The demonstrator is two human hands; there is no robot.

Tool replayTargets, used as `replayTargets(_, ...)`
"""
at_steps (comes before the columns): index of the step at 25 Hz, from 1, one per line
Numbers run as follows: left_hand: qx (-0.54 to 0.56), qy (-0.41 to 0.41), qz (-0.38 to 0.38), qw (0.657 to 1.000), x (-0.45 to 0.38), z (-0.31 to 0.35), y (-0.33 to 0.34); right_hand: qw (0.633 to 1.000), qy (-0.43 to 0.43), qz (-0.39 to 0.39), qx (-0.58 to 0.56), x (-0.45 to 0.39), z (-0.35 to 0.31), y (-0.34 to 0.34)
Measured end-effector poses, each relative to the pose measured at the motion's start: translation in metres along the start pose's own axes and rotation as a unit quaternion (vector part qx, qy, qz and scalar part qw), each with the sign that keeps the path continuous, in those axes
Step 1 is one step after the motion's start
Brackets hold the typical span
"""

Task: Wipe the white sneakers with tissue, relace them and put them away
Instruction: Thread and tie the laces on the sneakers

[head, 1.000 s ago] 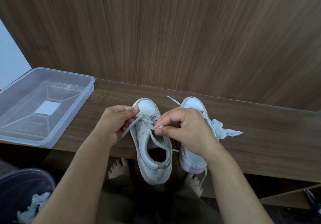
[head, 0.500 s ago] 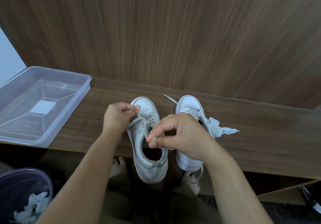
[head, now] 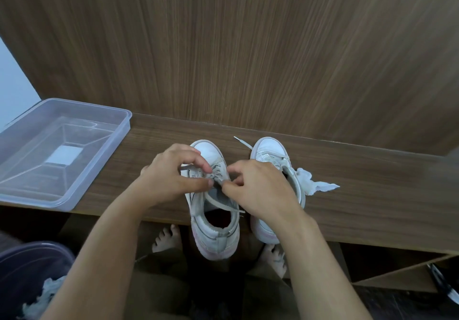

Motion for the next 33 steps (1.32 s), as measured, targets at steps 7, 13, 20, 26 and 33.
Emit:
replayTargets(7, 0.068, -0.082, 0.025, 0.994, 0.006, -0.022, -0.01, 0.996, -0.037, 0.032, 0.07, 0.01, -0.027, 0.016)
replayTargets(13, 0.05, -0.215, 0.171, 0.96, 0.018, -0.067, -0.044, 0.995, -0.073, 0.067, 0.02, 0.006, -0.048, 0.03)
replayTargets(20, 0.101, 0.071, 0.291, 0.949, 0.024, 0.059, -0.058, 0.964, 0.184, 0.19, -0.031, 0.01, 0.073, -0.074)
replayTargets(26, 0.098, -0.023, -0.025, 0.995, 0.002, 0.055, 0.101, 0.969, 0.236, -0.057, -0.053, 0.019, 0.12, -0.029)
replayTargets(33, 0.113, -0.102, -0.067, 0.986, 0.008, 0.038, 0.105, 0.961, 0.255, -0.021, -0.105, 0.019, 0.117, -0.035)
Point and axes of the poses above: each hand's wrist, its own x-axis away from the middle knuckle, its own y-axis out of the palm, z = x × y, the point moved 10 cm from there along -x, towards the middle knuckle, and after that the axes turned 4 degrees about z, right-handed, at the moved point
